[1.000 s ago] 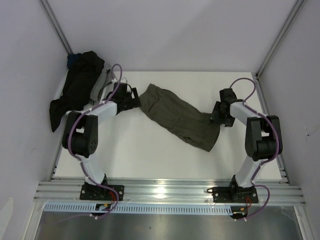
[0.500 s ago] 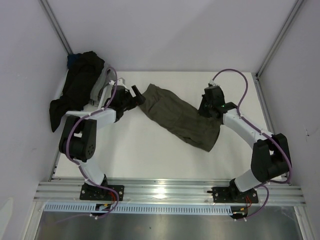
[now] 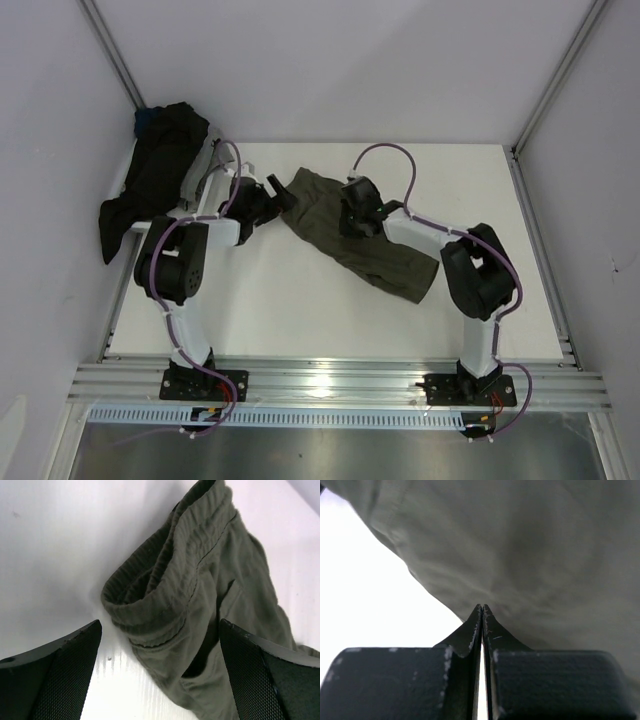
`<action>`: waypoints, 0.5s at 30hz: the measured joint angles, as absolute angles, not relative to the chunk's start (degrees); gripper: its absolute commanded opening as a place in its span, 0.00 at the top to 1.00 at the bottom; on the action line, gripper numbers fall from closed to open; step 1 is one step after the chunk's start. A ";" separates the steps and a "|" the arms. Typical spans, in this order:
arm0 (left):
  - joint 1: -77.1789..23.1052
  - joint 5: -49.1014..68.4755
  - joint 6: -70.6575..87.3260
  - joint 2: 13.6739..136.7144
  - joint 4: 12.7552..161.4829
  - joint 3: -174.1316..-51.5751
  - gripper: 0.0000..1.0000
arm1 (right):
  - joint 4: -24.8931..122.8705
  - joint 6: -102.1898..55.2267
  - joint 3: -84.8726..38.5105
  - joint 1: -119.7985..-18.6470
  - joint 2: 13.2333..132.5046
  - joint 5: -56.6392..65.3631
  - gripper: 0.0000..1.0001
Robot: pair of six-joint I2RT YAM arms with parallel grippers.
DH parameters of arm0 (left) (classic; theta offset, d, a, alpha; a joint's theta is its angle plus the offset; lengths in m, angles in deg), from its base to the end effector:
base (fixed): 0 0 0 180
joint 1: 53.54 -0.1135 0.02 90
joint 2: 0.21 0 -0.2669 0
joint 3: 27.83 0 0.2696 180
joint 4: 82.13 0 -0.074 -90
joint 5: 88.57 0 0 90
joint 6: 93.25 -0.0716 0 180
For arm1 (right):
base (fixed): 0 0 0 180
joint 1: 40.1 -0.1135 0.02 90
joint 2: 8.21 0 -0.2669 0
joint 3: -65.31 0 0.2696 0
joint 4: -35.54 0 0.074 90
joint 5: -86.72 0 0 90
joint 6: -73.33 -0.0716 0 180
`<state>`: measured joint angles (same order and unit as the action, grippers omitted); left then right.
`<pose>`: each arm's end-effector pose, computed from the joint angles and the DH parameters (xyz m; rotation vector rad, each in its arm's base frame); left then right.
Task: Fold and stack the shorts
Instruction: Fold the shorts
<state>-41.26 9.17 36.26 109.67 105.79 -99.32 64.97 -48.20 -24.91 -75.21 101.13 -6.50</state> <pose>0.4347 -0.1045 0.1236 -0.4294 2.1296 -0.6743 0.3781 0.2609 0.1680 -0.0509 2.4690 0.4552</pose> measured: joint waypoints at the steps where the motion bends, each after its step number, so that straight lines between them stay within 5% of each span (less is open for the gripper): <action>1: -41.29 9.15 36.74 109.78 106.91 -99.10 0.01 | 64.47 -48.22 -25.91 -75.58 102.26 -6.22 1.00; 15: -41.88 7.91 44.87 114.66 122.47 -95.42 0.01 | 59.18 -50.62 -30.75 -75.49 112.95 -4.19 1.00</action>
